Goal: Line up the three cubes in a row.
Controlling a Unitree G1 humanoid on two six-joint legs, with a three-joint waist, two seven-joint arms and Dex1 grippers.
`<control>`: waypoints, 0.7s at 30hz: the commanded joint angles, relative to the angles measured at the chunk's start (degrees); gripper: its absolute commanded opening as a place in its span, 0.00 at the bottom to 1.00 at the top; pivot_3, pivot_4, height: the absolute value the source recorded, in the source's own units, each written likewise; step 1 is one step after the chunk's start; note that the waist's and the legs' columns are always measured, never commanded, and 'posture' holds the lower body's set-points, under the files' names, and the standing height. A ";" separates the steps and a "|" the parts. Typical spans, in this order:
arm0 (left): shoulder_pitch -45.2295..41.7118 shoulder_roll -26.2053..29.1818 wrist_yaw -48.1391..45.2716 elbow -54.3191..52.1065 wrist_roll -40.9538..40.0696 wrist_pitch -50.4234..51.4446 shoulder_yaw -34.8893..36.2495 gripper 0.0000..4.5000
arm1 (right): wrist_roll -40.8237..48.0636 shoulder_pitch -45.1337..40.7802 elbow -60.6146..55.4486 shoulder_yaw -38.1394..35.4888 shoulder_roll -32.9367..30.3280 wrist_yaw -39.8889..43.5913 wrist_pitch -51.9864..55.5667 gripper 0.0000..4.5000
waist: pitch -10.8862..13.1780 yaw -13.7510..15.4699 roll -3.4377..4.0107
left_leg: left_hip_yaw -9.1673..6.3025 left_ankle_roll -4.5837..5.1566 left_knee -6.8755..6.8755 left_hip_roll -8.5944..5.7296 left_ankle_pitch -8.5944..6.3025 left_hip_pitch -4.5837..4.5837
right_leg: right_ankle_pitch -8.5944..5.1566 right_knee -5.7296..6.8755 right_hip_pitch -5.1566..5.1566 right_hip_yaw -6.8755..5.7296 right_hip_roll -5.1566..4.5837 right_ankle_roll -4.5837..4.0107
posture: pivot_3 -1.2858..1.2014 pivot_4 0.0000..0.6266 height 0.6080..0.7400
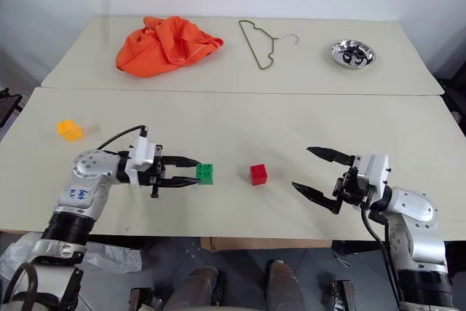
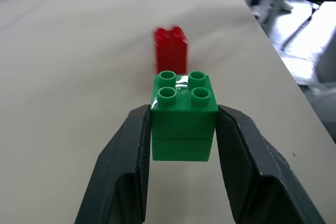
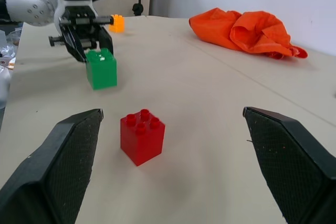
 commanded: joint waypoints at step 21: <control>-4.94 -2.52 0.82 6.13 1.37 -4.13 3.37 0.83 | 1.05 0.67 -4.02 0.16 -0.06 -0.63 -0.93 1.00 | 0.00 0.16 -0.01 | 0.02 0.07 0.05 -0.02 0.00 -0.01 | 0.02 0.10 -0.02 0.01 -0.01 0.04 | 0.52 0.24 1.00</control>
